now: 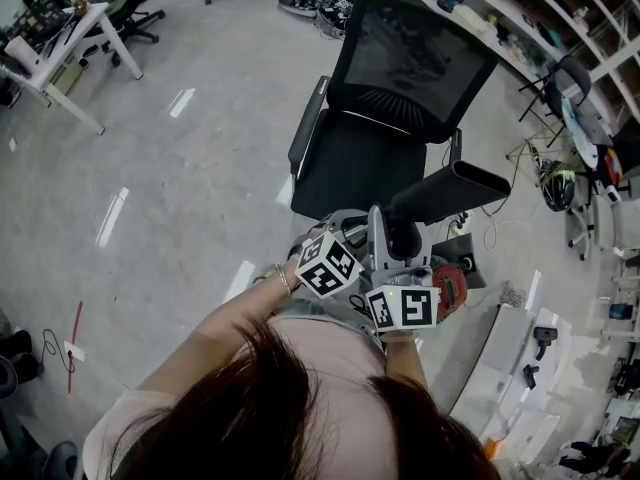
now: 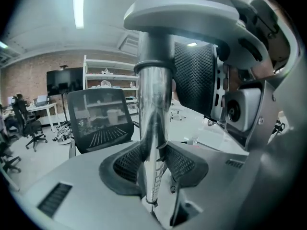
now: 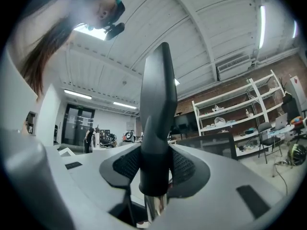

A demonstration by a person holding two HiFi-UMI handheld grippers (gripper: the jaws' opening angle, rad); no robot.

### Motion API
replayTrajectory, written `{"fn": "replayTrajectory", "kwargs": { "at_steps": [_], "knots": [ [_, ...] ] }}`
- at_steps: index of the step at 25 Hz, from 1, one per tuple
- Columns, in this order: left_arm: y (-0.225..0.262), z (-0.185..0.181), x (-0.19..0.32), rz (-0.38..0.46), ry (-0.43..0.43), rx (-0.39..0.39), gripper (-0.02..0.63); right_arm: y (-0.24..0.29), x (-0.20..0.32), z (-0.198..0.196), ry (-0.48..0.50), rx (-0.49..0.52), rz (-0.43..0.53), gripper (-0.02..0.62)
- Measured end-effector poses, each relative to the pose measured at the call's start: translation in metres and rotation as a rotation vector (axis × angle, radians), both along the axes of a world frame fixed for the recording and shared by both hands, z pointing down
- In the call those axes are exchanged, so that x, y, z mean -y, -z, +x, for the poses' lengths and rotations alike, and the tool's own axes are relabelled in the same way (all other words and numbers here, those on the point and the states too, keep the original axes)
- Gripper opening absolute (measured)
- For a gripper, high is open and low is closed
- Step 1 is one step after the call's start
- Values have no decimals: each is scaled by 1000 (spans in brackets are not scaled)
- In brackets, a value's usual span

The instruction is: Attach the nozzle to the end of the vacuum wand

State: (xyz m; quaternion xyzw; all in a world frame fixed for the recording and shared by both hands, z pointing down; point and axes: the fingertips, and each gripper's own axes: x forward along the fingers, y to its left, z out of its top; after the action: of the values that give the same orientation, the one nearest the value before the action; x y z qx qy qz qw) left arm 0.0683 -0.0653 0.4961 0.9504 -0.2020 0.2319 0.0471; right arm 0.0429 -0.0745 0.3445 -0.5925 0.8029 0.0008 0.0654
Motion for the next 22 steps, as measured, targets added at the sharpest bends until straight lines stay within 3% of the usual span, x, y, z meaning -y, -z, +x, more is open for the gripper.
{"fn": "replayTrajectory", "kwargs": {
  "at_steps": [5, 9, 16, 22],
  "knots": [
    [1, -2, 5, -7, 2, 5, 150, 0, 6, -4, 22, -16, -42, 186],
    [2, -3, 2, -7, -15, -10, 152, -1, 5, -7, 92, -4, -140, 187],
    [4, -8, -5, -3, -52, -26, 152, -4, -5, -19, 334, -98, -336, 187],
    [5, -7, -8, 0, -67, -31, 152, -5, -13, -20, 568, -203, -382, 187]
  ]
}}
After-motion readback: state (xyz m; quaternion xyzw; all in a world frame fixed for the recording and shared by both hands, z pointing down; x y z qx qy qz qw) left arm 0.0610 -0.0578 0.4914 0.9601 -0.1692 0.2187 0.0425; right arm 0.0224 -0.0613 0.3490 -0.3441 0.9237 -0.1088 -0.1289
